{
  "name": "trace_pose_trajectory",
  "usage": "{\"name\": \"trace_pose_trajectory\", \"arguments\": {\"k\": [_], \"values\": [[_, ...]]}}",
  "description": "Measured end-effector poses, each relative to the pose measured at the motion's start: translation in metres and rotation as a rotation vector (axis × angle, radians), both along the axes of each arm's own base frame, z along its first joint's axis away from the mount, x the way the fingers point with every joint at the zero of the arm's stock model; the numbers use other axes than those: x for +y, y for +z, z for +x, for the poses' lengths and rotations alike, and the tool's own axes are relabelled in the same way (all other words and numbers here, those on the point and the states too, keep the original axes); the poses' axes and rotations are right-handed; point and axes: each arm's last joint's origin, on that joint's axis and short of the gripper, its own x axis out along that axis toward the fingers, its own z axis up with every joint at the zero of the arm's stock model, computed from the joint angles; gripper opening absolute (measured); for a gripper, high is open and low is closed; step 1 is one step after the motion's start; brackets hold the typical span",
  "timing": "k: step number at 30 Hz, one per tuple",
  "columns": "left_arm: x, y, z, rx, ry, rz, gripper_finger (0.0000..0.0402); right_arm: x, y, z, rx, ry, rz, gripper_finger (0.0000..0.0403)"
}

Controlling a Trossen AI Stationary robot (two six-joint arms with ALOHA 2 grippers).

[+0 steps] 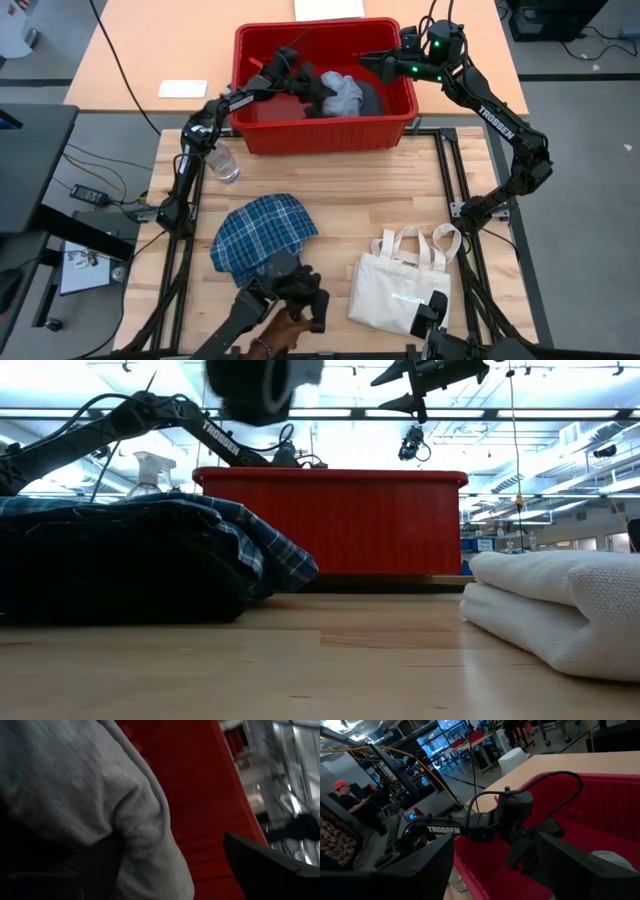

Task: Fold laundry
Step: Remove the gray shirt from the red bin

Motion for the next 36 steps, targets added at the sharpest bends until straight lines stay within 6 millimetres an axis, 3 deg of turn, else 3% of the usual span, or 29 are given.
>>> {"name": "trace_pose_trajectory", "arguments": {"k": [4,9,16,20,23,27,32,36], "values": [[-0.007,0.002,0.009,-0.014,-0.022,0.073,0.0345,0.0,0.0,0.0,0.001,0.001,-0.002,0.0286],[-0.005,0.001,0.008,0.005,0.027,0.02,0.0345,0.0,0.0,0.0,0.001,0.009,-0.001,0.0286],[0.022,-0.009,-0.032,0.092,0.167,-0.162,0.0345,0.0,0.0,0.0,0.001,0.012,-0.001,0.0286],[0.03,-0.022,-0.056,0.221,0.258,-0.193,0.0345,0.001,0.0,0.001,-0.002,0.023,0.005,0.0286],[0.034,-0.023,-0.063,0.237,0.281,-0.189,0.0345,0.002,0.0,0.001,-0.002,0.026,0.005,0.0286],[0.031,-0.021,-0.054,0.223,0.272,-0.175,0.0345,0.001,0.0,0.001,-0.001,0.018,0.005,0.0286],[0.018,-0.018,-0.029,0.231,0.288,-0.081,0.0345,0.001,0.0,0.001,0.0,0.007,0.004,0.0286],[0.011,-0.031,-0.012,0.266,0.312,-0.065,0.0345,0.0,0.0,0.0,0.0,0.005,0.004,0.0286]]}}
